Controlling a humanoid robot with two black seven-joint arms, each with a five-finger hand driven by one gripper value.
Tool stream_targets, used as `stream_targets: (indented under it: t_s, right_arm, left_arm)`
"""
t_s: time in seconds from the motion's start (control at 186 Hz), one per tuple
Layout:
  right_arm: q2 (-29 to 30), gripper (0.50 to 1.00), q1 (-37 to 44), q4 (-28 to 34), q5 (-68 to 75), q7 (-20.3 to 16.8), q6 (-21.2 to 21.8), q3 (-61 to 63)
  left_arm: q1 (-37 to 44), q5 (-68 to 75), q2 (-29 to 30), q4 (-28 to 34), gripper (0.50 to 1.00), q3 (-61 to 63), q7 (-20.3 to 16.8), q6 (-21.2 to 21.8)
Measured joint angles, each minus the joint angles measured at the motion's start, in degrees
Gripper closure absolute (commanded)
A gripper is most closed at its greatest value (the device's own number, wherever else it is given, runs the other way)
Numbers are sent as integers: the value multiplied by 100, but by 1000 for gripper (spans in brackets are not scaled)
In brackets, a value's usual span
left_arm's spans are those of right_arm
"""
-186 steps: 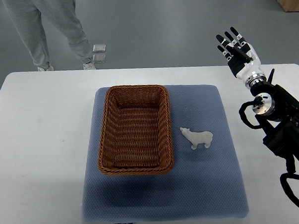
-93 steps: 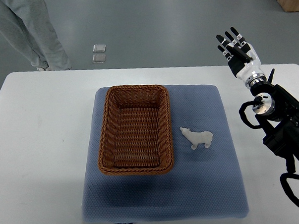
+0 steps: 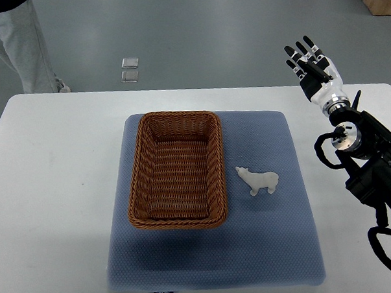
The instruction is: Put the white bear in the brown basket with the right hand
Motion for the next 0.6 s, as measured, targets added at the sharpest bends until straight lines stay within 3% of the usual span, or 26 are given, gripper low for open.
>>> stream_targets:
  t_s: [0.306, 0.601]
  right_arm:
    - [-53, 576, 18, 177, 8, 0, -32, -37]
    - [-654, 576, 152, 764, -77, -50, -311, -570]
  left_arm:
    - [-1, 1, 0, 0, 500, 0, -2, 0]
    - [-1, 1, 0, 0, 500, 0, -2, 0]
